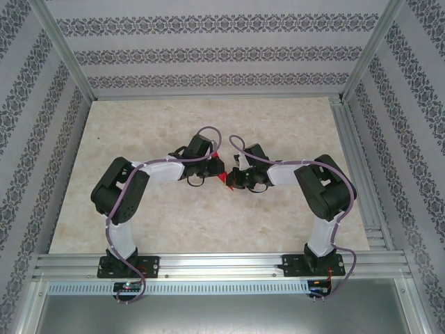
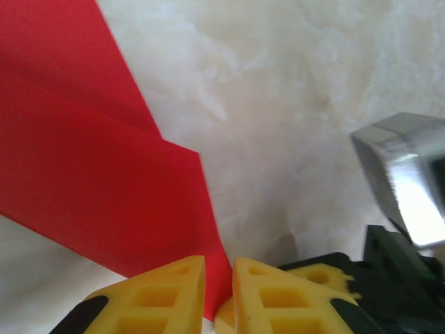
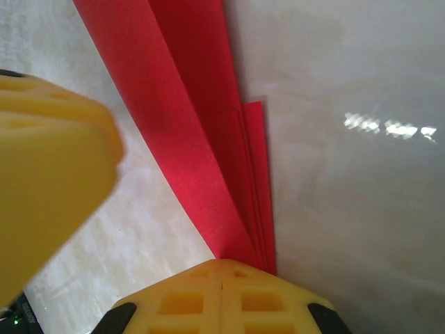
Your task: Fold a paper plane with a square sheet of paper (pick it up from the middle)
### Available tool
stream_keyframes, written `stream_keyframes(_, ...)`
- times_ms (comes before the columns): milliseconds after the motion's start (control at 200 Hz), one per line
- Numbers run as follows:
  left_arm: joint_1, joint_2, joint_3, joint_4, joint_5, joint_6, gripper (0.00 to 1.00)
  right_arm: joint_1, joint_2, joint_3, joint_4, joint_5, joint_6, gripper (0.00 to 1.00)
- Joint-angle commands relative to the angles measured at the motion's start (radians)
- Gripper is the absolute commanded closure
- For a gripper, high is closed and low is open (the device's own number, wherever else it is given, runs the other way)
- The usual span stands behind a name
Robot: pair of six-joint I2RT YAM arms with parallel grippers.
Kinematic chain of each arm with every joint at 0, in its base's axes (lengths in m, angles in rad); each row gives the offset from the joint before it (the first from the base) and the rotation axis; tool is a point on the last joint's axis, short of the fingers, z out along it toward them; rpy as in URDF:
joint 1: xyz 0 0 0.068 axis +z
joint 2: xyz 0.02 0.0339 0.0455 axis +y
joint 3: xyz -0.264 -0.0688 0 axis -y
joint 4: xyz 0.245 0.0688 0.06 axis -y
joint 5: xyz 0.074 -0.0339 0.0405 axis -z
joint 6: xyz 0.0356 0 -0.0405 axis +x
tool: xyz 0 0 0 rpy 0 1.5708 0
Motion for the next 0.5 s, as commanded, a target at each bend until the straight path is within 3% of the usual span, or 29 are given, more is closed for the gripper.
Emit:
stream_keyframes(0, -0.001, 0.042, 0.036, 0.062, 0.026, -0.018, 0.82, -0.017, 0.052, -0.053, -0.128, 0.08, 0.013, 0.96)
stream_keyframes(155, 0.0, 0.079, 0.04, 0.061, 0.045, -0.023, 0.82, -0.017, 0.055, -0.057, -0.131, 0.086, 0.014, 0.97)
stream_keyframes(495, 0.032, 0.088, 0.012, 0.014, -0.087, 0.016, 0.82, -0.017, 0.069, -0.073, -0.158, 0.123, 0.003, 0.97)
